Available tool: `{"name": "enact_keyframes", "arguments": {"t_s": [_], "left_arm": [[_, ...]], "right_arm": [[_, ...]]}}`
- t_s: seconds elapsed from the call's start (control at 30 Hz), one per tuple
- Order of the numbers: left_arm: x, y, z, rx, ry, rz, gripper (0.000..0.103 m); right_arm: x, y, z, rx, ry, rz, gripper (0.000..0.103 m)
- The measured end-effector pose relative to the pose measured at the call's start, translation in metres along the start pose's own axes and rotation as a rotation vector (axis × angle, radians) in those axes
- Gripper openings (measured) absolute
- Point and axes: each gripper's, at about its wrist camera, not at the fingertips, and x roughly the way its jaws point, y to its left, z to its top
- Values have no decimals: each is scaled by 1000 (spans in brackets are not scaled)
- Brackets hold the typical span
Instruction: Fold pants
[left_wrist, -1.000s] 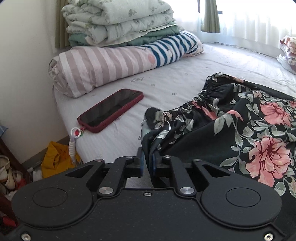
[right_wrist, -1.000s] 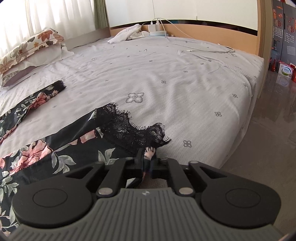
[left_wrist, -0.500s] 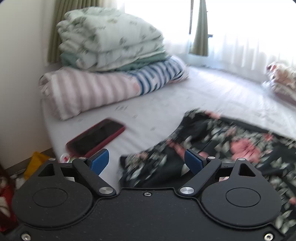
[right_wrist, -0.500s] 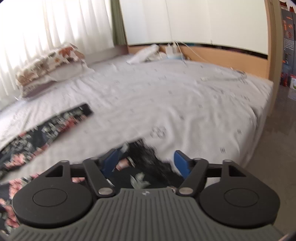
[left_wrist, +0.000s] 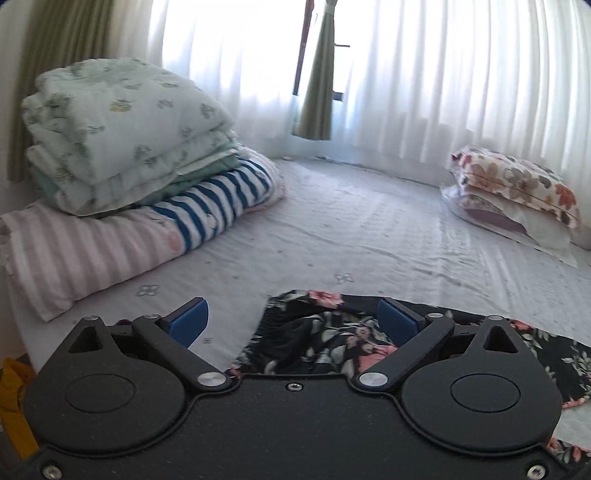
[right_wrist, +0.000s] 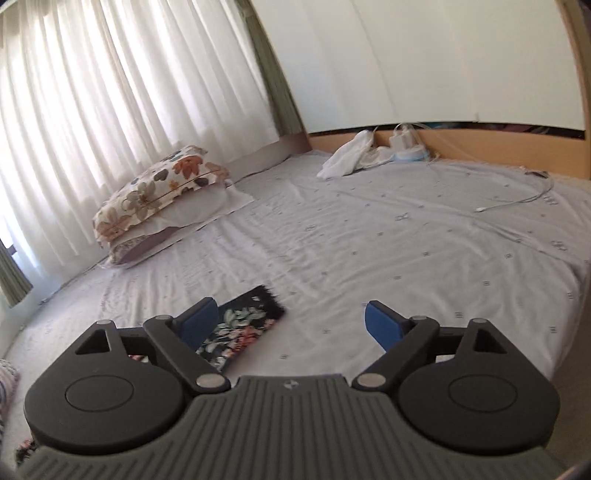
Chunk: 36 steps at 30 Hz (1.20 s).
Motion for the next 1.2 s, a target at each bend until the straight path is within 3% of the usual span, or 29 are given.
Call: {"name": "enact_keyframes", "arguments": {"t_s": [0.3,0.53,0.73,0.97,1.1,1.2], "left_arm": [[79,-7,26,-108,219,-113,99],[167,-11,29,-111,349,-36,99],[242,-2,21,-190,418,56,99],[299,12,6,-308,407,47,99],[325,11,-1,-284,368,102,99],[342,11,-10,-262,353,142,101]], "right_arm": [[74,51,19,54,162,42,99],[148,82,12,90,267,45,99],[223,106,10,79,327,-19,99],[326,128,2,130,381,-41,99],[380,140,-14,128,385,-40,100],[416,147,-30,55,372,-96,103]]}}
